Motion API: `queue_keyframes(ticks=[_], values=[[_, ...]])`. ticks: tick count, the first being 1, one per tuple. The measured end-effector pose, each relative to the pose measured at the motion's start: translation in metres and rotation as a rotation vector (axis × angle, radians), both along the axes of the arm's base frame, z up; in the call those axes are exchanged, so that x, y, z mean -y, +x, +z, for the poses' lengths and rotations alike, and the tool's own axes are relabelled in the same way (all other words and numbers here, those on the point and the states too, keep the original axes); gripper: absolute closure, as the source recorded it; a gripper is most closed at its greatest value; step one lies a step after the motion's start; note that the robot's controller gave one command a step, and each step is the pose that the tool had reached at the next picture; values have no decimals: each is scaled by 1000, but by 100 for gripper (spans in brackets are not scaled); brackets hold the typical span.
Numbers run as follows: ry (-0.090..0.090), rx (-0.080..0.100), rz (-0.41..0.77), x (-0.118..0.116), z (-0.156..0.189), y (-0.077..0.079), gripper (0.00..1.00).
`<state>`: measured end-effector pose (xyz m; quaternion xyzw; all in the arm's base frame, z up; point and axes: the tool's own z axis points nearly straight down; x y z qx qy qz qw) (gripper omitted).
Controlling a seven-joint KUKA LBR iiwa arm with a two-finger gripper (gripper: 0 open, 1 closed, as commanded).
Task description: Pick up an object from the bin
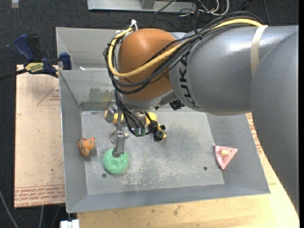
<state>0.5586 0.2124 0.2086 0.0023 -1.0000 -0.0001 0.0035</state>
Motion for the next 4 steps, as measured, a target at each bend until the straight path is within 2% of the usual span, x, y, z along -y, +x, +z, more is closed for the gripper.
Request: queue_keyframes(ticks=[1, 2, 3, 4], values=[[1, 7, -4, 1, 5, 1, 0], [5, 17, 4, 11, -28, -32, 0], [2, 5, 112, 21, -71, -42, 0], [2, 10, 338, 28, -102, -15, 0]])
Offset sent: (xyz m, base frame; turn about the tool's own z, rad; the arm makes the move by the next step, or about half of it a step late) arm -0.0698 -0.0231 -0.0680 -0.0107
